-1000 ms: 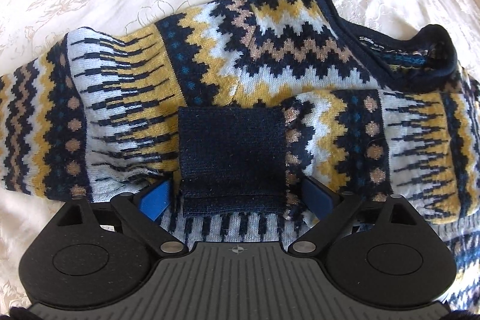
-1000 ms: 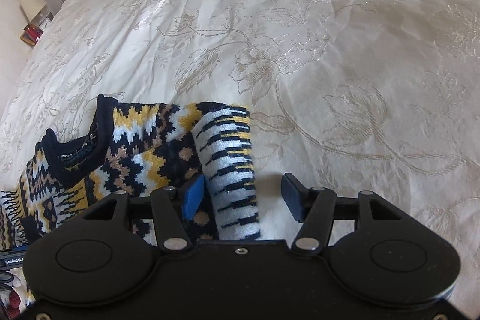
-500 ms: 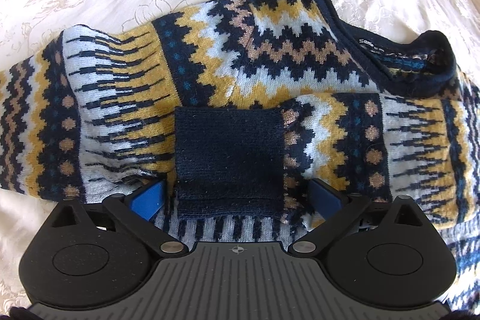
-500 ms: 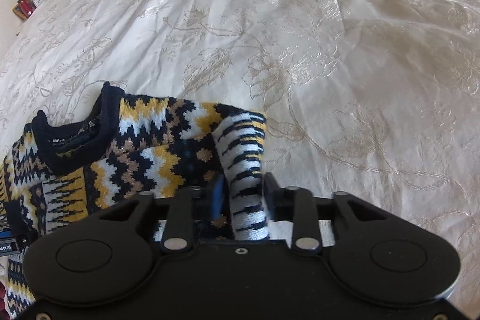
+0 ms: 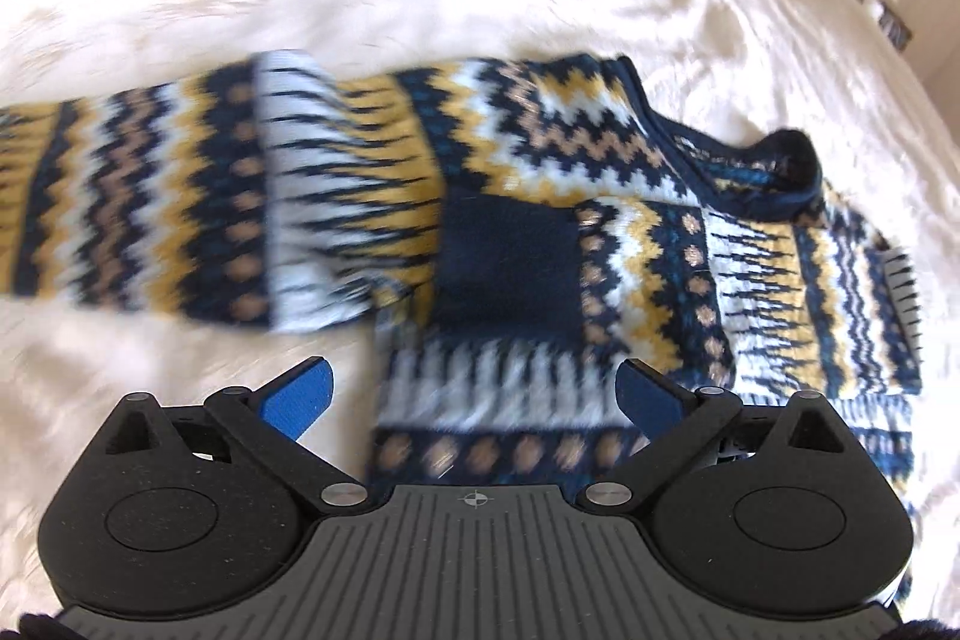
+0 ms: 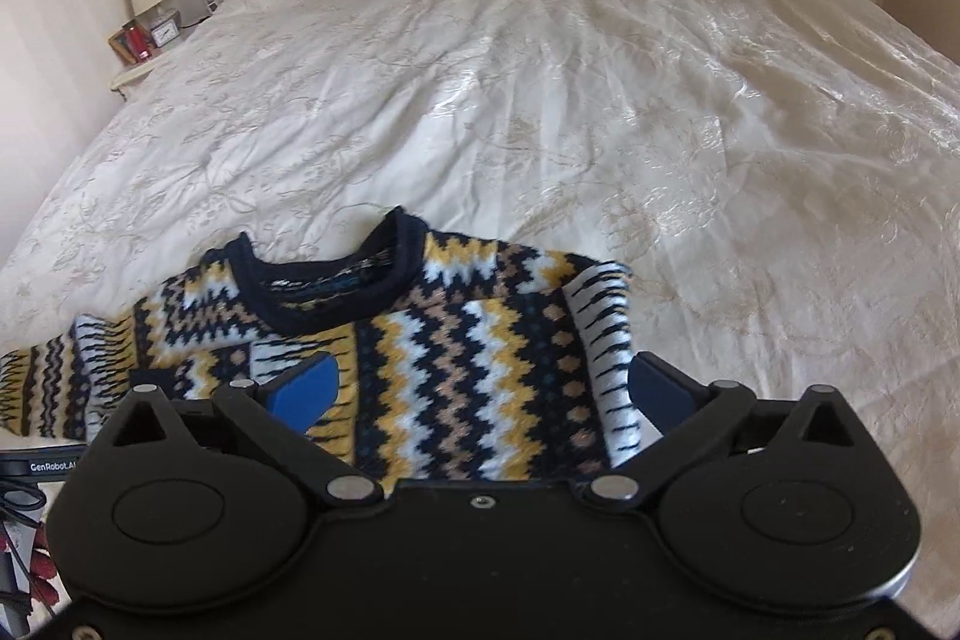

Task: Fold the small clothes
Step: 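Open the right gripper and lift it off the folded sleeve, then move the left gripper to the other sleeve cuff and close on it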

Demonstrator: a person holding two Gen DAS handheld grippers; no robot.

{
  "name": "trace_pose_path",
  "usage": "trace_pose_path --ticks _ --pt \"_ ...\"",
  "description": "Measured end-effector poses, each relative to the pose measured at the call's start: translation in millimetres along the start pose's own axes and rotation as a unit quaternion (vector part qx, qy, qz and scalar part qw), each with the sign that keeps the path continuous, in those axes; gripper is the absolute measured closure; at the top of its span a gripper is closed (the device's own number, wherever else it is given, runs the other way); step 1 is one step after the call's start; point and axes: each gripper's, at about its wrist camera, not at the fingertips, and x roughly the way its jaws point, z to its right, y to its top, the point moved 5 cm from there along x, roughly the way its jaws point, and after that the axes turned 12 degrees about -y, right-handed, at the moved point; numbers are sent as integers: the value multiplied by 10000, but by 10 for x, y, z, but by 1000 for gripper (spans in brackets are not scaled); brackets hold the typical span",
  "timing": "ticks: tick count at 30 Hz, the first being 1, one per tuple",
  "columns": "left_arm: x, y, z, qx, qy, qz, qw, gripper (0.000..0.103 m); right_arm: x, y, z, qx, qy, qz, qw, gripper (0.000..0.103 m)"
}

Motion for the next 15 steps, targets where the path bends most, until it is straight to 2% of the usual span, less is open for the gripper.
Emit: trace_pose_path --ticks 3,7,15 --pt "-290 -86 -189 -124 82 181 9997 1 -132 -161 -201 -73 212 -77 9997 0" --pt "-637 -163 -556 -354 233 342 9985 1 -305 -366 -494 -267 299 77 9992 0" --pt "-1234 -125 -1513 -822 694 727 9915 1 -500 -635 -921 -206 499 22 9985 0"
